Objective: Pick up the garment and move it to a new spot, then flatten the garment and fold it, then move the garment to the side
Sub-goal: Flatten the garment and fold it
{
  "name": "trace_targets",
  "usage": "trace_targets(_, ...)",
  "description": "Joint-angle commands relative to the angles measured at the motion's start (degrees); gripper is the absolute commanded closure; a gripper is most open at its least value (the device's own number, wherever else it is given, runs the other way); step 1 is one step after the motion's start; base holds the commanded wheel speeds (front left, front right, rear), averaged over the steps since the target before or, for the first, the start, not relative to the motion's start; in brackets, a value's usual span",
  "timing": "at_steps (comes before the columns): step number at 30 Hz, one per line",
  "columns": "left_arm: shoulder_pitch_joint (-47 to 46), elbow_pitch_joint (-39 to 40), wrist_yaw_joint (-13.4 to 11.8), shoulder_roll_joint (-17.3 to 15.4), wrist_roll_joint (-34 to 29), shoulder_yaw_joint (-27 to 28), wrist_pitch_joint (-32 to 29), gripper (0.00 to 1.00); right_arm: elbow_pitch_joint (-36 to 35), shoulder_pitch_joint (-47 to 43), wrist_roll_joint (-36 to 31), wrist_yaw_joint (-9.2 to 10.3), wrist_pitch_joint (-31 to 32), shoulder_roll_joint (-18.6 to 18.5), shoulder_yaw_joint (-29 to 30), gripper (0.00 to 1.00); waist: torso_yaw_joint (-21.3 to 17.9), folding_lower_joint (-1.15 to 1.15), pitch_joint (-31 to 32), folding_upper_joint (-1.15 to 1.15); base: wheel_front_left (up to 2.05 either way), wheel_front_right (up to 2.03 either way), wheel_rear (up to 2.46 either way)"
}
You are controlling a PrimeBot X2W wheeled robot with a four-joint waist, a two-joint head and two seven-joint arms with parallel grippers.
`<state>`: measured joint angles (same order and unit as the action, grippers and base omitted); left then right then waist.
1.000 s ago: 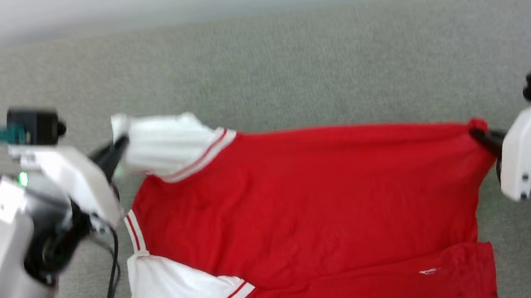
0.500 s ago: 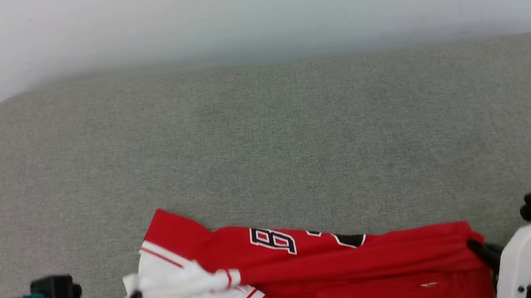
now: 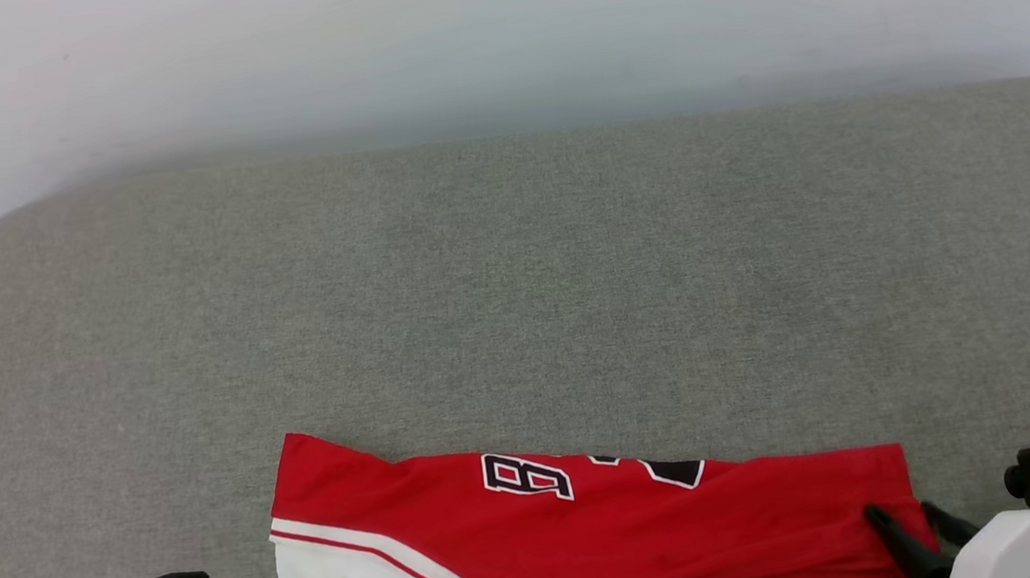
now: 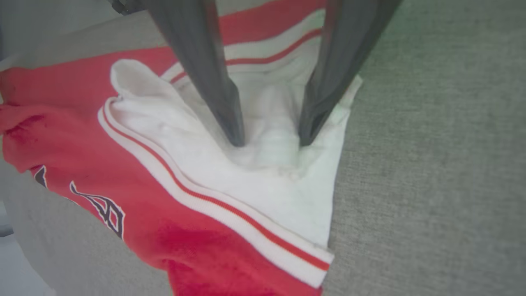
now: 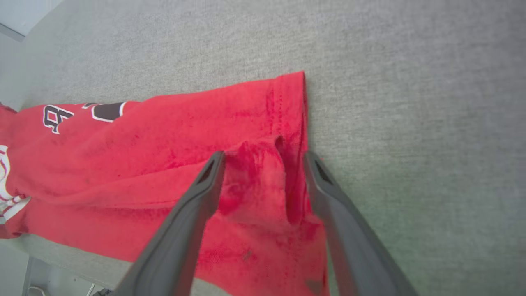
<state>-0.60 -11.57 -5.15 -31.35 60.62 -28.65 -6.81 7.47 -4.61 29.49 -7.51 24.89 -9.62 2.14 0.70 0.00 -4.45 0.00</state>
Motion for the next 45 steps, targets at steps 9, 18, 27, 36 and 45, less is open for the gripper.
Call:
trace_targets(9,-3.6,3.5,0.4,-0.1,-6.9,1.2,10.3,0.0,-6.3,-1.1,-0.8,0.04,-3.8,-1.0,1.7,0.0,-0.6,0.0,1.3,0.0,0.0,0.0,0.0)
trace_targets(18,-5.8,8.0,-3.3,0.3,-17.7,2.8,20.9,0.0,-9.5,-1.6,-1.5,0.05,9.6,-5.3,5.5,0.0,-0.2,0.0,0.5,0.0,0.0,0.0,0.0)
trace_targets(27,-3.6,16.2,-6.8,5.3,-28.6,9.3,22.1,0.0,-9.9,-0.2,-0.3,0.05,17.8,-5.7,3.7,0.0,2.6,0.0,-2.7,0.0,0.0,0.0,0.0)
trace_targets(36,-3.2,18.8,-3.8,9.3,-34.9,13.3,22.0,0.0,-3.2,0.4,2.4,0.04,21.1,-4.2,0.0,0.0,5.0,0.0,-6.3,0.0,0.0,0.0,0.0)
trace_targets(45,-2.0,17.3,-2.2,11.9,-38.0,15.7,22.0,0.0,-1.7,0.6,4.3,0.04,21.0,-4.5,-0.7,1.0,4.6,0.0,-5.0,0.0,0.0,0.0,0.0)
